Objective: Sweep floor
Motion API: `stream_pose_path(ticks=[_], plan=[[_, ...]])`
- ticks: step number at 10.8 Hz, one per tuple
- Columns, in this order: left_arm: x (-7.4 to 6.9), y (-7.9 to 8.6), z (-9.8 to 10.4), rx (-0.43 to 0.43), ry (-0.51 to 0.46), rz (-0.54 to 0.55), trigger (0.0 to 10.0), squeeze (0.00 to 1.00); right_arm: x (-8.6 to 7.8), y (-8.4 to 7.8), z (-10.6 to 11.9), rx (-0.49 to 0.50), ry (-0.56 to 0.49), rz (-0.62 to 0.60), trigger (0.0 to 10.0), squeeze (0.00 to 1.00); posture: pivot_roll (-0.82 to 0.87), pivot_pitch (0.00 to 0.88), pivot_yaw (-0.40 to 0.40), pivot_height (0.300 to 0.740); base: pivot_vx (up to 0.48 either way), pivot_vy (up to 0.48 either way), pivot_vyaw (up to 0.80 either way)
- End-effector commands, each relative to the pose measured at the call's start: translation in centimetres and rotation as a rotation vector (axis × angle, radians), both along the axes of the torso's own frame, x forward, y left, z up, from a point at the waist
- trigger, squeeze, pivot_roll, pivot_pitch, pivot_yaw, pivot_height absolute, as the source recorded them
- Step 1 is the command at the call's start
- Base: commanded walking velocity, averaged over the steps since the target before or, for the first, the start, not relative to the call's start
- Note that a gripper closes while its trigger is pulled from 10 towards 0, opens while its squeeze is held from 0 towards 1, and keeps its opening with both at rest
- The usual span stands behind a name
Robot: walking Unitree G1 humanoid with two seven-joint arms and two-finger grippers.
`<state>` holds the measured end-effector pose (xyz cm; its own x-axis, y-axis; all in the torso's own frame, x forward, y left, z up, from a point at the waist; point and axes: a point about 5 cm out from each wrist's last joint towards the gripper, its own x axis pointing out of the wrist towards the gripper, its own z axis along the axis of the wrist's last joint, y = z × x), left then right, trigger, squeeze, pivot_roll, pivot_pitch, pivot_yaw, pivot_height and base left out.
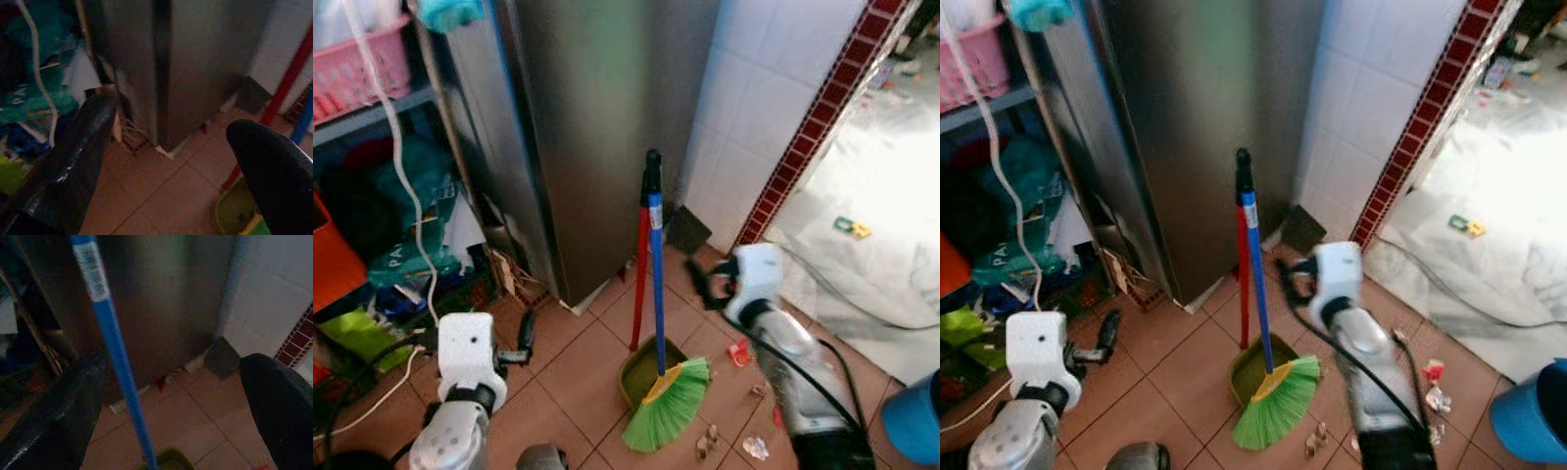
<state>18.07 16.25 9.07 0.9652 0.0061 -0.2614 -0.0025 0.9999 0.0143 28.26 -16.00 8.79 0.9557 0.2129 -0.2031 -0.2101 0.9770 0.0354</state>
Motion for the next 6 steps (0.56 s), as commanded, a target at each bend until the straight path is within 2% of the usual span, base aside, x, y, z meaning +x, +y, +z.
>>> stream_pose_path(ticks=[1,4,6], plan=[[-0.19,-0.24,-0.04,-0.005,0.011,-0.025,10.0,0.0,-0.07,0.24,0.4,0.014,-0.022,0.003,10.0,0.0,0.04,0.075,-0.04,0.74,0.0,0.0,0.0],[-0.36,-0.55,-0.07,-0.007,0.023,-0.028,10.0,0.0,0.21,0.48,0.84,0.007,-0.04,0.021,10.0,0.0,0.04,0.066,-0.047,0.74,0.0,0.0,0.0],[-0.42,-0.68,-0.16,-0.002,0.034,-0.019,10.0,0.0,0.41,1.1,0.88,0.008,-0.044,0.046,10.0,0.0,0.05,0.065,-0.052,0.74,0.0,0.0,0.62]])
